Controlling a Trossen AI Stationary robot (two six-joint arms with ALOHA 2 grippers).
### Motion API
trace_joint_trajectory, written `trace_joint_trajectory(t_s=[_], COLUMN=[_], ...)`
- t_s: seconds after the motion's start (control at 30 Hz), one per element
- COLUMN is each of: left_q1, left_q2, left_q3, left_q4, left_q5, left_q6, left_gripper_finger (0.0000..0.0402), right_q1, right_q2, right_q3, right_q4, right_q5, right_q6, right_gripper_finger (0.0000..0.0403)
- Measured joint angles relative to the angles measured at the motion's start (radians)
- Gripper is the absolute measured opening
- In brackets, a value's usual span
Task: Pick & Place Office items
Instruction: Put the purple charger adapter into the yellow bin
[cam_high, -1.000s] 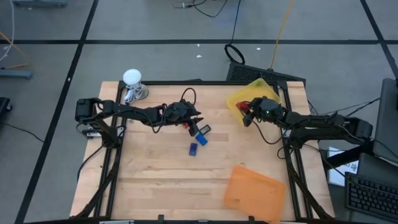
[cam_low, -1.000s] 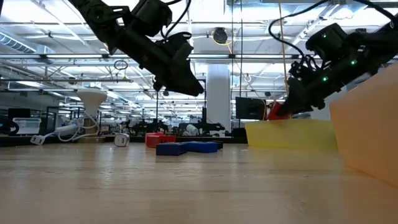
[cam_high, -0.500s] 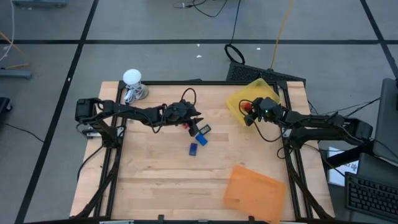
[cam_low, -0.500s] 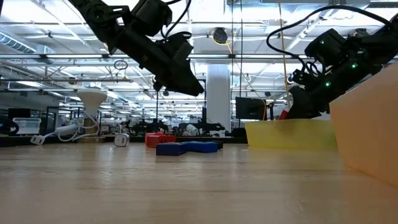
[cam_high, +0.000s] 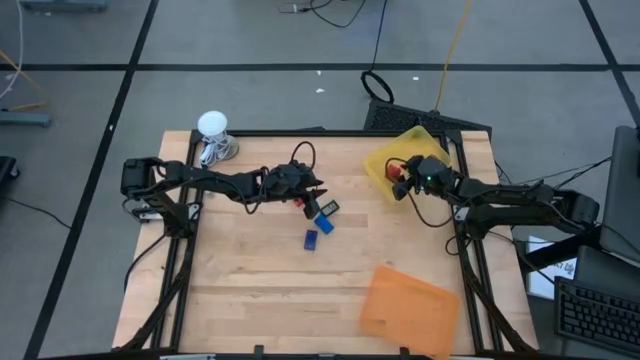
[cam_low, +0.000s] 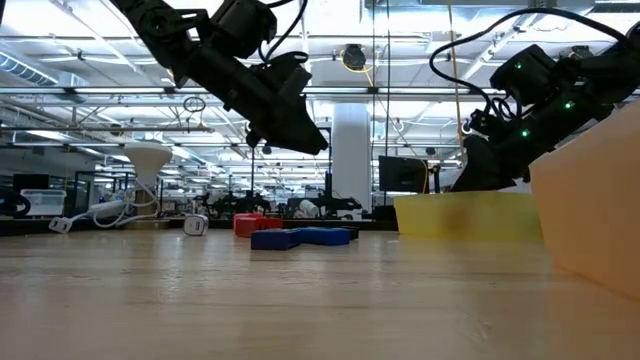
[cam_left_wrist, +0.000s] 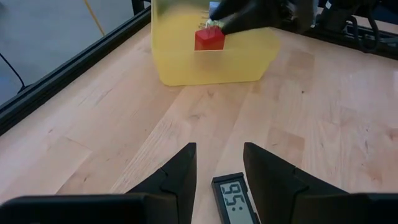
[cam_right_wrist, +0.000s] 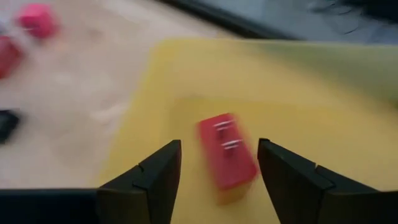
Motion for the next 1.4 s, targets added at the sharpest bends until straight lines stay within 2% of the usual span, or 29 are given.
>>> trace_joint_trajectory(t_s=[0.17,0.37,0.57,0.73,0.83,1.0,1.1,1.23,1.4], left_q1=[0.000,0.000,-0.003,-0.020,-0.019,-0.002,0.021,0.054,0.103], left_q2=[0.000,0.000,0.000,0.000,0.000,0.000,0.000,0.000,0.000], left_q3=[0.000,0.000,0.000,0.000,0.000,0.000,0.000,0.000,0.000], left_q4=[0.000,0.000,-0.020,-0.210,-0.314,-0.360,-0.412,-0.602,-0.853], left_q5=[0.000,0.000,0.001,-0.004,-0.049,-0.180,-0.210,-0.205,-0.204], left_q6=[0.000,0.000,-0.010,-0.019,-0.041,-0.162,-0.298,-0.522,-0.774], left_gripper_finger=[0.0131,0.0131,0.0131,0.0131,0.0131,0.0132,0.0135,0.0159,0.0215], right_q1=[0.000,0.000,0.000,0.000,0.000,0.000,0.000,0.000,0.000], right_q2=[0.000,0.000,0.000,0.000,0.000,0.000,0.000,0.000,0.000], right_q3=[0.000,0.000,0.000,0.000,0.000,0.000,0.000,0.000,0.000], right_q4=[0.020,0.092,0.129,0.130,0.130,0.130,0.130,0.128,0.127], right_q5=[-0.223,-0.369,-0.396,-0.397,-0.396,-0.396,-0.396,-0.396,-0.395], right_q6=[0.023,0.074,0.074,0.072,0.070,0.070,0.070,0.070,0.062], right_gripper_finger=[0.0203,0.0197,0.0196,0.0196,0.0196,0.0196,0.0196,0.0196,0.0196])
